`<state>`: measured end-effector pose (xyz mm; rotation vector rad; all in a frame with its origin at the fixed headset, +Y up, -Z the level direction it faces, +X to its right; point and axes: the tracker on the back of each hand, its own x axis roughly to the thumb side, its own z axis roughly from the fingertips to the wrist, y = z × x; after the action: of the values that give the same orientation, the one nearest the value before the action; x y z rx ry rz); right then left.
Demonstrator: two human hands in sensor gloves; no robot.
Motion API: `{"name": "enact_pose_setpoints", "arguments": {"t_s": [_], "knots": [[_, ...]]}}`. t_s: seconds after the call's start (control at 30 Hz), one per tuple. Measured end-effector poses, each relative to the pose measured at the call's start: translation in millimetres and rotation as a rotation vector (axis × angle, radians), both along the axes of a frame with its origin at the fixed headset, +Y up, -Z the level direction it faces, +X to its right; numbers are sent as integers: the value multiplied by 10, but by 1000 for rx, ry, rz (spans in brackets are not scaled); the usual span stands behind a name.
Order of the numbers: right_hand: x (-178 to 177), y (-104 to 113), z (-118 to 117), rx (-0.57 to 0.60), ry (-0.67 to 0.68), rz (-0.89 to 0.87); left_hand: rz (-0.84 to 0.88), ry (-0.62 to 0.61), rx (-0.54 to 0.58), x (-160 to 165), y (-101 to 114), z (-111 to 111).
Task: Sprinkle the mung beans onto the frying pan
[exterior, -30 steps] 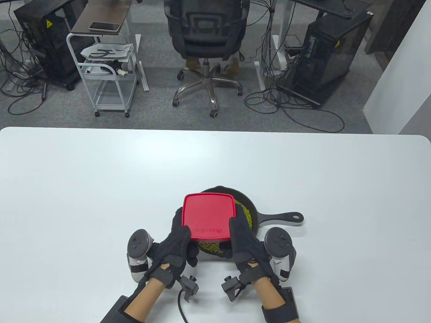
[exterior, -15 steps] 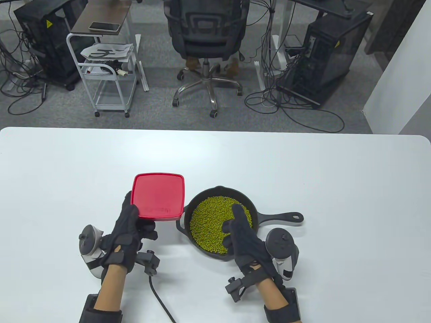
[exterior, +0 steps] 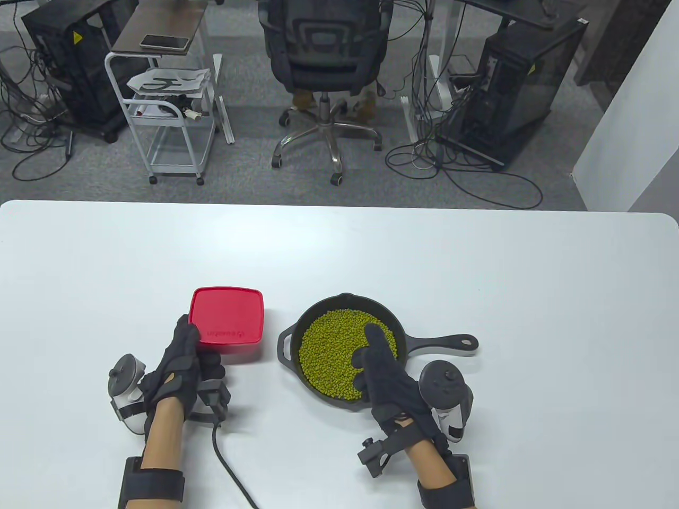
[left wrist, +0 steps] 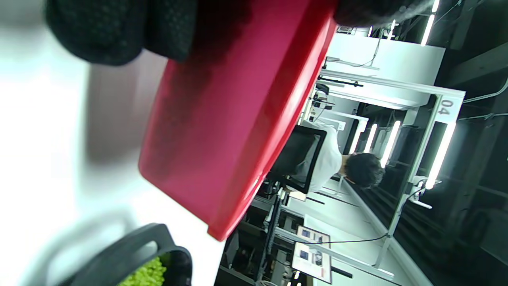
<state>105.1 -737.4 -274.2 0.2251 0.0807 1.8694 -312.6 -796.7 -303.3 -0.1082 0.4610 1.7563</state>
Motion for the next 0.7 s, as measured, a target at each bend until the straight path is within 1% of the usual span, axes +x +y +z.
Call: {"name": "enact_pose_setpoints", "arguments": {"t_s": [0.13, 0.23, 0.33, 0.43, 0.6, 0.7], "knots": [[-5, -3, 4, 0, 3, 1, -10, 4, -28, -3, -58, -5], [-8, -7, 6, 1, 5, 0, -57, 23, -48, -16, -78, -9], [-10, -15, 8, 0, 6, 3, -73, 23, -44, -33, -63, -13], [-15, -14, 12, 0, 7, 3, -77, 54, -61, -58, -61, -2], [-27, -22, 16, 0, 16, 5, -203, 83, -90, -118, -50, 1], [-35, -26, 18, -1, 19, 7, -190, 87, -108, -132, -55, -5]]}}
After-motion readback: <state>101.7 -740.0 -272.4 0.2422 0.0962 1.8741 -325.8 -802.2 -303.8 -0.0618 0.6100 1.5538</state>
